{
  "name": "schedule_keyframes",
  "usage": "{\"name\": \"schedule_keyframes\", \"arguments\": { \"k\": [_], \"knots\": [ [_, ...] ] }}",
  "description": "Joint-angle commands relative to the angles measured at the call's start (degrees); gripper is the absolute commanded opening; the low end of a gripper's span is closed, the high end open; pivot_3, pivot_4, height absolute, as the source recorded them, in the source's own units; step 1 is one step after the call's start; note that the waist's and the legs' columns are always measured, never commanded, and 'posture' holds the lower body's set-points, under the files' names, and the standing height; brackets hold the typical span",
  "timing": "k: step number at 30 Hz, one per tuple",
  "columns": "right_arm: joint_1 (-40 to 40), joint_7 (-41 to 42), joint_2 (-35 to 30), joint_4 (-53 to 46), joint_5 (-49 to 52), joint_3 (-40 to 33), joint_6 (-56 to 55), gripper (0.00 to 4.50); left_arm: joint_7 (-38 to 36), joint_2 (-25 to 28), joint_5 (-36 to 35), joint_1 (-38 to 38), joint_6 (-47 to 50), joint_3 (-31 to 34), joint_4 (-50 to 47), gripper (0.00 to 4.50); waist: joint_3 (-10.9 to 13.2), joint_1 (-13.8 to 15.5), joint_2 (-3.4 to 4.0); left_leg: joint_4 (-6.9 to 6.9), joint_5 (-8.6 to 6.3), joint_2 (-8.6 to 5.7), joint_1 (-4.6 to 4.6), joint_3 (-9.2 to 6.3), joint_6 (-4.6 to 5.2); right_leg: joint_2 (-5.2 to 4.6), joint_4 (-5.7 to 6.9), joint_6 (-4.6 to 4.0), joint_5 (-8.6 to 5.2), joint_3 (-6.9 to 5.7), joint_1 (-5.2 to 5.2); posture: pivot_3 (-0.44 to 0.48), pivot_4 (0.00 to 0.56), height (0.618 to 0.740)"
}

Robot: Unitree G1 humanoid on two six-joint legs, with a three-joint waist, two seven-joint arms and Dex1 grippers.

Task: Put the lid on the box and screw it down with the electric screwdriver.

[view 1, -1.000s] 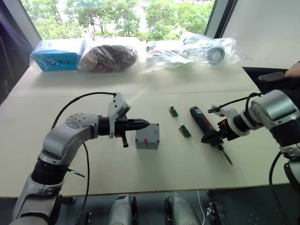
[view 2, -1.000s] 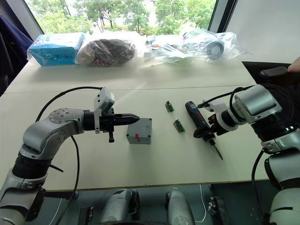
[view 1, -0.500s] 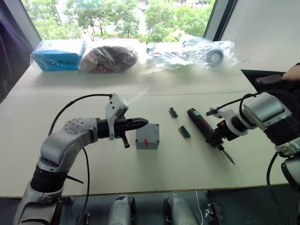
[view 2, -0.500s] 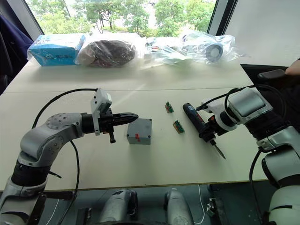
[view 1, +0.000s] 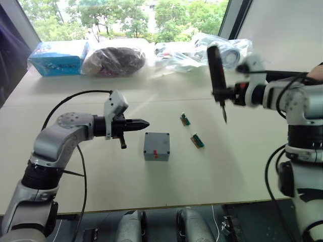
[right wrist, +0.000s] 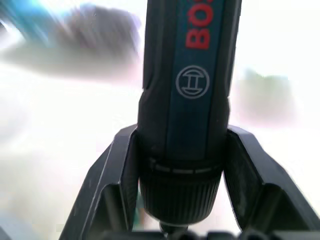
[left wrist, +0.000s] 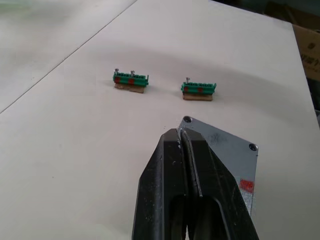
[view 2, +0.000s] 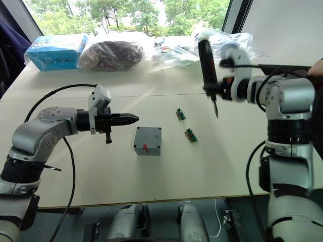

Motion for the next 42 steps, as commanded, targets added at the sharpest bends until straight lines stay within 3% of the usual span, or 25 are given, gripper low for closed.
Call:
{"name": "schedule_keyframes", "arguments": {
  "k": [1,6,11,17,42],
  "knots": [
    [4.2,-3.6,7.7,-14.1,9.4,-5.0,-3.1,1.82,-2.3,-0.1,1.2,-2.7,-0.7,-1.3,1.0,0.0,0.0,0.1,-0.02,-0.07,0.02,-0.02,0.01,-0.02,-0.02,-0.02,-0.01,0.0,0.0,0.0,0.0,0.0,0.15,0.74],
    [22.8,-6.0,18.1,-25.5,2.2,9.1,-19.2,1.82,-4.2,-0.8,4.4,-4.5,-1.5,-5.5,1.9,0.0,-0.1,-0.1,-0.1,-0.08,-0.08,-0.06,0.27,-0.1,0.18,-0.07,-0.09,-0.02,0.0,-0.09,0.32,0.0,0.15,0.74],
    [30.3,-7.9,21.7,-25.1,-3.3,17.8,-28.0,1.82,-5.7,-2.1,6.8,-5.3,-2.9,-8.0,2.4,0.0,0.0,-0.3,-0.09,-0.09,-0.07,-0.09,0.25,-0.09,0.17,-0.06,0.0,-0.02,-0.01,-0.02,0.23,0.0,0.15,0.74],
    [31.5,-9.2,22.2,-22.6,-7.0,22.3,-33.6,1.82,-6.5,-2.6,12.6,-4.7,-7.3,-12.1,3.9,0.0,0.0,-0.3,-0.09,-0.1,-0.07,-0.06,0.28,-0.1,0.17,0.0,0.0,-0.03,-0.01,-0.03,0.23,0.0,0.15,0.74],
    [37.4,-9.8,22.7,-14.9,-13.2,28.5,-44.0,1.82,-6.5,-3.6,12.5,-2.9,-5.9,-10.9,3.2,0.0,-0.1,-0.3,-0.1,-0.09,-0.06,-0.06,0.29,-0.12,0.16,-0.01,0.03,-0.03,-0.01,-0.03,0.26,0.0,0.15,0.74]
  ]
}}
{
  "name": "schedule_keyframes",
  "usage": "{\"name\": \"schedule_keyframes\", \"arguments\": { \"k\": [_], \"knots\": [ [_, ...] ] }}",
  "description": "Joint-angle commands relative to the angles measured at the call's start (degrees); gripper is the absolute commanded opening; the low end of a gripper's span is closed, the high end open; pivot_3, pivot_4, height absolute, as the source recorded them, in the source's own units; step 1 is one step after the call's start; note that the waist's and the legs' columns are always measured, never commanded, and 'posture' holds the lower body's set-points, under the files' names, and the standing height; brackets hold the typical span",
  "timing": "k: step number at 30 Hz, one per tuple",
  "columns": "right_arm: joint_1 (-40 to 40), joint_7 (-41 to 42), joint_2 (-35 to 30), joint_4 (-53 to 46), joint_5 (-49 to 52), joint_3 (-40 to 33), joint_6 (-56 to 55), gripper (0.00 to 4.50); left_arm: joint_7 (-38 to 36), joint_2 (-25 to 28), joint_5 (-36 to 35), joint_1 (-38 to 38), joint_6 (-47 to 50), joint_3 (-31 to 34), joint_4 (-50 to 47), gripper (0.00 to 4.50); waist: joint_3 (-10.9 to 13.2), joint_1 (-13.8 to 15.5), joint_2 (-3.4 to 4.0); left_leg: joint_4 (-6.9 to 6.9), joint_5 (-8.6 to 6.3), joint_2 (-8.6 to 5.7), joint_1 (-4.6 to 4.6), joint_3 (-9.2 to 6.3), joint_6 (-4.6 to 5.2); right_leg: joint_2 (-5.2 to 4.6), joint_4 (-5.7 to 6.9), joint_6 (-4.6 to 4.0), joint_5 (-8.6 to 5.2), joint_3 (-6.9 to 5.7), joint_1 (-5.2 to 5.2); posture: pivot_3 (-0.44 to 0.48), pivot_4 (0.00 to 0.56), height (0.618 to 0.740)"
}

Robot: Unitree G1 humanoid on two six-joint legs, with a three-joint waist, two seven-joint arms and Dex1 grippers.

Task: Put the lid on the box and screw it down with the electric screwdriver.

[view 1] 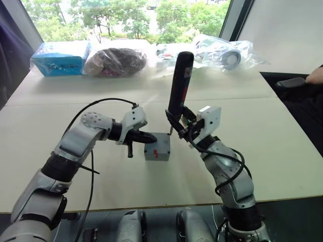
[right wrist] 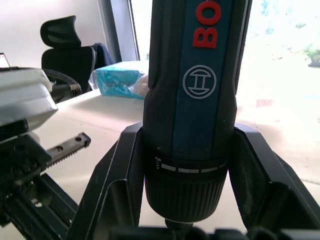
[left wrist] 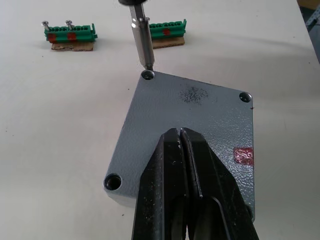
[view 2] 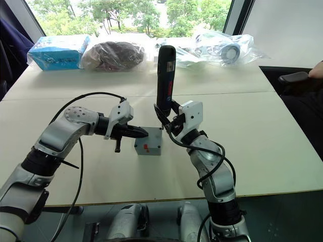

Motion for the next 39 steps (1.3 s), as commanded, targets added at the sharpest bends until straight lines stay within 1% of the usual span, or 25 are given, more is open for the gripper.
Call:
{"name": "schedule_keyframes", "arguments": {
  "k": [1,6,9,18,23,39],
  "knots": [
    [-0.2,-0.2,1.4,-2.8,0.3,1.0,-2.0,1.82,0.1,0.1,-0.1,0.5,0.8,1.0,-1.6,0.0,0.0,0.0,0.0,0.0,0.0,0.0,0.0,0.0,0.0,0.0,0.0,0.0,0.0,0.0,0.0,0.0,0.15,0.74],
    [-2.2,-1.5,1.7,-3.6,-0.7,0.7,-3.0,1.82,0.1,-0.1,0.0,0.7,1.0,1.2,-1.7,0.0,0.0,0.0,0.0,0.0,0.0,0.01,0.01,0.0,0.0,0.01,0.01,0.0,0.0,0.0,0.0,0.0,0.15,0.74],
    [-3.3,-1.8,1.9,-4.9,0.3,0.0,-1.8,1.82,0.1,-0.3,0.2,0.7,0.7,1.2,-1.2,0.0,0.0,0.0,0.0,0.0,0.0,0.0,0.01,0.0,-0.01,0.01,0.01,0.0,0.0,0.0,0.0,0.0,0.15,0.74],
    [-3.1,-1.7,1.9,-6.7,1.5,0.8,-0.5,1.82,0.2,-0.9,0.6,0.7,0.2,1.0,-0.7,0.0,0.0,0.1,0.0,0.01,0.01,0.0,0.01,0.0,-0.02,0.0,0.02,0.0,0.0,0.0,0.01,0.0,0.15,0.74],
    [-1.8,-1.2,1.4,-5.6,0.4,1.8,-1.4,1.82,0.5,-1.1,0.6,0.8,0.5,1.1,-1.1,0.0,0.0,0.0,0.0,0.01,0.01,0.0,0.01,-0.01,-0.02,0.01,0.02,0.0,0.0,0.0,0.01,0.0,0.15,0.74],
    [-1.0,-0.8,0.9,-1.9,-1.9,1.6,-4.1,1.82,0.5,-1.2,0.8,1.2,0.2,1.5,-1.1,0.0,0.0,0.0,-0.01,0.01,0.02,0.0,0.01,-0.01,-0.02,0.0,0.03,0.0,0.0,0.0,0.01,0.0,0.15,0.74]
  ]
}}
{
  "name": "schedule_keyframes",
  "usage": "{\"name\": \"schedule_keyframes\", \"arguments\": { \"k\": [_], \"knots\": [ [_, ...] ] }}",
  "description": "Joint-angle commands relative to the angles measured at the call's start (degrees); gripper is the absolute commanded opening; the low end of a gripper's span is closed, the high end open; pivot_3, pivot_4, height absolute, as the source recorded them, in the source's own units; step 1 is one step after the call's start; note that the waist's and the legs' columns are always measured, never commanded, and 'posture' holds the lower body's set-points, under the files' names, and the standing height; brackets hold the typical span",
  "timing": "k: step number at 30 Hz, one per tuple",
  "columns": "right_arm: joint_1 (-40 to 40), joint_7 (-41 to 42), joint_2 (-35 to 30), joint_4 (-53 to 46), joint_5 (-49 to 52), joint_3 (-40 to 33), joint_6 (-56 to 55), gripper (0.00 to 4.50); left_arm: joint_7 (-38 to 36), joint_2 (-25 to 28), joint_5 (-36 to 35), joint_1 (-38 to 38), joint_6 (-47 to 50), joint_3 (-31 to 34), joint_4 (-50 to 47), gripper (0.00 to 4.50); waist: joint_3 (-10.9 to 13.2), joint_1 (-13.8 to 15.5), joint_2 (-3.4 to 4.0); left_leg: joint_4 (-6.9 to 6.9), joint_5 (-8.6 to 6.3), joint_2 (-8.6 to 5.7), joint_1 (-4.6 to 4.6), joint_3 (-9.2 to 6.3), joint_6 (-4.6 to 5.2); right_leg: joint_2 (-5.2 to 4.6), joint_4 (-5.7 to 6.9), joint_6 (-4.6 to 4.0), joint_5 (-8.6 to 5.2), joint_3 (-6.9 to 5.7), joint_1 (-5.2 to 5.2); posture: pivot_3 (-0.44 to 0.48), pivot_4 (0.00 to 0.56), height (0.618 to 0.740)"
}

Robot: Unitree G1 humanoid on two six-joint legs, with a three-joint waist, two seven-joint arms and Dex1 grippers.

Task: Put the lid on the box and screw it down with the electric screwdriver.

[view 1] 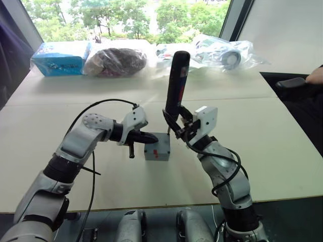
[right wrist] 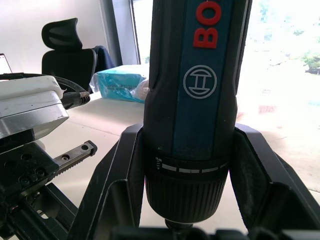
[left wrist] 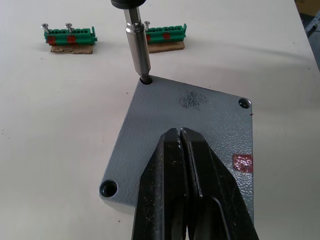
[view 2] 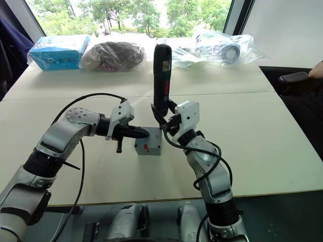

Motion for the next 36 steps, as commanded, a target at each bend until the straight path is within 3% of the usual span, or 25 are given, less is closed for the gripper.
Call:
{"name": "schedule_keyframes", "arguments": {
  "k": [1,22,36],
  "knots": [
    [0.3,0.6,0.2,-1.7,-0.1,0.3,-2.9,1.82,0.2,0.1,0.0,0.8,-0.1,0.9,-1.1,0.0,0.0,0.0,0.0,0.0,0.0,0.0,0.0,0.0,0.0,0.0,0.0,0.0,0.0,0.0,0.0,0.0,0.15,0.74],
    [3.4,1.2,-0.9,2.6,0.5,0.2,0.1,1.82,1.4,-0.6,1.6,3.1,-1.3,-0.1,-1.4,0.0,-0.2,0.0,-0.11,-0.01,-0.01,0.01,0.46,-0.02,0.01,-0.01,-0.01,-0.02,-0.01,0.0,0.45,0.0,0.15,0.74],
    [4.4,1.2,-3.1,5.3,-3.9,4.0,2.2,1.82,1.9,-1.2,2.0,4.2,-1.1,-0.5,-2.1,0.0,-0.8,0.0,-0.25,-0.12,-0.05,0.04,1.0,-0.2,0.04,-0.03,-0.09,-0.25,-0.16,0.01,0.96,0.0,0.15,0.74]
  ]
}}
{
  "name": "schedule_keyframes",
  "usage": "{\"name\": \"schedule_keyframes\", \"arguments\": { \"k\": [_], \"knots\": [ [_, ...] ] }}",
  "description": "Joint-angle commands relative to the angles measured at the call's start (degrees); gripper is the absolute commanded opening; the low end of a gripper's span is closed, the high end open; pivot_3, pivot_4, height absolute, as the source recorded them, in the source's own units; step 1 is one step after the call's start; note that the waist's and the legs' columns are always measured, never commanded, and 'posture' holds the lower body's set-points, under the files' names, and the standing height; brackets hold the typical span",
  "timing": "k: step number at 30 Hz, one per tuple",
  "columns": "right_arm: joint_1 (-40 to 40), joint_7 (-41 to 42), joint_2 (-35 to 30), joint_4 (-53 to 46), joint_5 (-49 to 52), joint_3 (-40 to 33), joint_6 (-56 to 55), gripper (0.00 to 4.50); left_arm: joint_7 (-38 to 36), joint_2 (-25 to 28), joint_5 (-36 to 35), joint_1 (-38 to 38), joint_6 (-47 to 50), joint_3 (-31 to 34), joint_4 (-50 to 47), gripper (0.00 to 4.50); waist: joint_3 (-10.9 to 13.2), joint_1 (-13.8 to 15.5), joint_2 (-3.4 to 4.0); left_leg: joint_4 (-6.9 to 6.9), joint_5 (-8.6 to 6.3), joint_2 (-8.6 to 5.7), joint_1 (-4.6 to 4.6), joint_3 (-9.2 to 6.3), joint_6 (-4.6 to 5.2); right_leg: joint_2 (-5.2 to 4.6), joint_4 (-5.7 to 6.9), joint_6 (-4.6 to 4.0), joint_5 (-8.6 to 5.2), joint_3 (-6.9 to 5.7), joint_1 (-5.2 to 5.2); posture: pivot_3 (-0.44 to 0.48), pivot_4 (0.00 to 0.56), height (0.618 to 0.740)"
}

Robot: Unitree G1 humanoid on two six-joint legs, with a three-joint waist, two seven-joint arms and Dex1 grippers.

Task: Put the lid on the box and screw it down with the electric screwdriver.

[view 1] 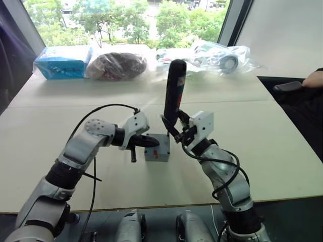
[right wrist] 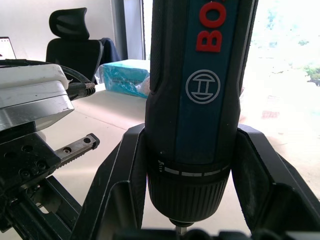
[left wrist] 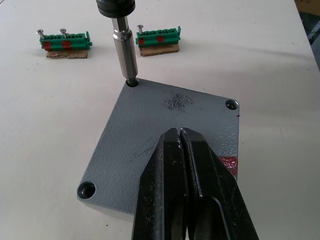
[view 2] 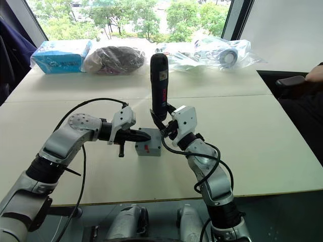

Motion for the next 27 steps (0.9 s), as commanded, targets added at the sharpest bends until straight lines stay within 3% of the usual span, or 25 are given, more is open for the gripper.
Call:
{"name": "schedule_keyframes", "arguments": {
  "k": [1,16,27],
  "knots": [
    [2.3,0.5,-0.5,3.9,-0.6,1.3,4.0,1.82,0.0,0.1,0.7,0.6,0.2,-0.6,-0.2,0.0,-0.1,0.0,-0.02,0.0,0.0,0.0,0.01,-0.01,0.0,0.0,0.0,0.0,0.0,0.0,0.01,0.0,0.15,0.74],
    [3.4,-0.8,-0.4,6.6,0.2,-0.1,9.1,1.82,0.1,-0.2,1.3,1.2,-0.2,-0.8,-0.1,0.0,-0.5,0.0,-0.25,-0.27,-0.09,0.12,0.76,-0.02,0.04,-0.12,-0.1,-0.38,-0.35,-0.01,0.62,0.0,0.15,0.74],
    [3.1,-0.7,-0.2,5.5,0.6,-0.2,8.8,1.82,0.0,-0.4,1.5,1.4,0.1,-0.7,-0.3,0.0,-0.6,0.0,-0.28,-0.33,-0.11,0.12,0.79,-0.03,0.04,-0.34,-0.12,-0.44,-0.41,-0.02,0.51,0.0,0.15,0.74]
  ]
}}
